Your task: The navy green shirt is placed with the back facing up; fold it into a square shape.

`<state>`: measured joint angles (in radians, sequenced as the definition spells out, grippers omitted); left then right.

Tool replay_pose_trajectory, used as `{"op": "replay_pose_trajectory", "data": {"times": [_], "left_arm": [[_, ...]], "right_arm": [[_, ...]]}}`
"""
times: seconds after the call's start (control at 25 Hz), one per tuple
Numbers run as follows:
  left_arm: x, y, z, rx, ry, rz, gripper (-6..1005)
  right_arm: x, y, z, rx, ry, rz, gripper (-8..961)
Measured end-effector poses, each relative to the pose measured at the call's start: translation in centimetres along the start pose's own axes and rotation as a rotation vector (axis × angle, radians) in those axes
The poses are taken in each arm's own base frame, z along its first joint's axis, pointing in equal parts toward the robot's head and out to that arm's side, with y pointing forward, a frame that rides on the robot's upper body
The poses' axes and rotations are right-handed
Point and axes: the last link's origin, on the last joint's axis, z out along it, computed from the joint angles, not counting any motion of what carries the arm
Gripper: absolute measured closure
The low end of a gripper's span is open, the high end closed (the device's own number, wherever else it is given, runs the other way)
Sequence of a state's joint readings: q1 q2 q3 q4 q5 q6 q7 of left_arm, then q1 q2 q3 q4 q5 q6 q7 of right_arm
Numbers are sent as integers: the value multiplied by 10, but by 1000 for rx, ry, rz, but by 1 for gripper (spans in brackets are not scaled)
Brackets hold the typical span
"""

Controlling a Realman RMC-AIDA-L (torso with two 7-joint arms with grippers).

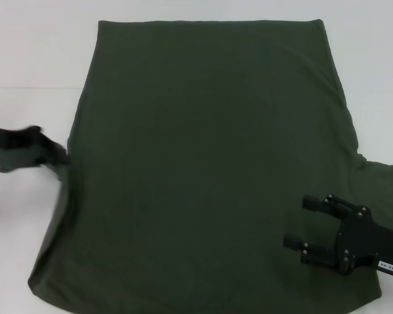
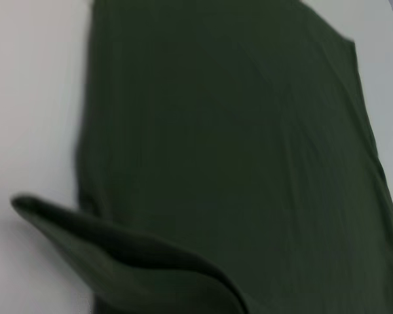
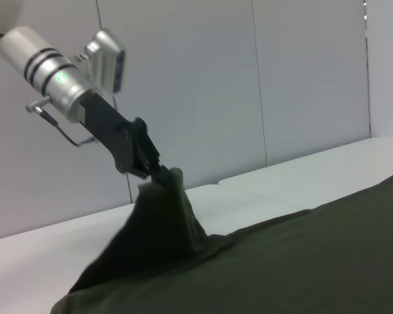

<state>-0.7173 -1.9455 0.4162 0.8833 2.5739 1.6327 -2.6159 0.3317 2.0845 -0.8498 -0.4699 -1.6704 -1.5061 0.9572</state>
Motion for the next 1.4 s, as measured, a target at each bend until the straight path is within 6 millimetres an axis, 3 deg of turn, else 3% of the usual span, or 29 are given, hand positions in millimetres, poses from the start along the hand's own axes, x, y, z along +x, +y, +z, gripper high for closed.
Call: {"op": "replay_pose_trajectory", "data": {"times": [0.2,0.36,0.64,0.8,1.08,1.2,1.32,1.4], "left_arm": [[-12,11,36,-39,-41,12,1000],[-21,13,53,-74,-36,5,1000],[-34,11,66,-210,40,-39,980],[-41,10,64,-289,90,-25,945],[-54,3,51,-356,137,71,663],[-63,2,46,-367,145,231,542],[-74,-2,43,-357,174,403,303],[-82,-6,43,-326,186,526,264]], "right_arm": [[1,1,-1,0,-2,4,67],[1,1,-1,2,-2,5,67],[1,1,-1,2,-3,5,68],[1,1,-2,4,-3,6,68],[2,1,-2,6,-4,10,68],[2,2,-3,11,-6,20,68],[1,-1,-5,25,-12,57,68],[0,-3,-8,36,-13,89,68]]}}
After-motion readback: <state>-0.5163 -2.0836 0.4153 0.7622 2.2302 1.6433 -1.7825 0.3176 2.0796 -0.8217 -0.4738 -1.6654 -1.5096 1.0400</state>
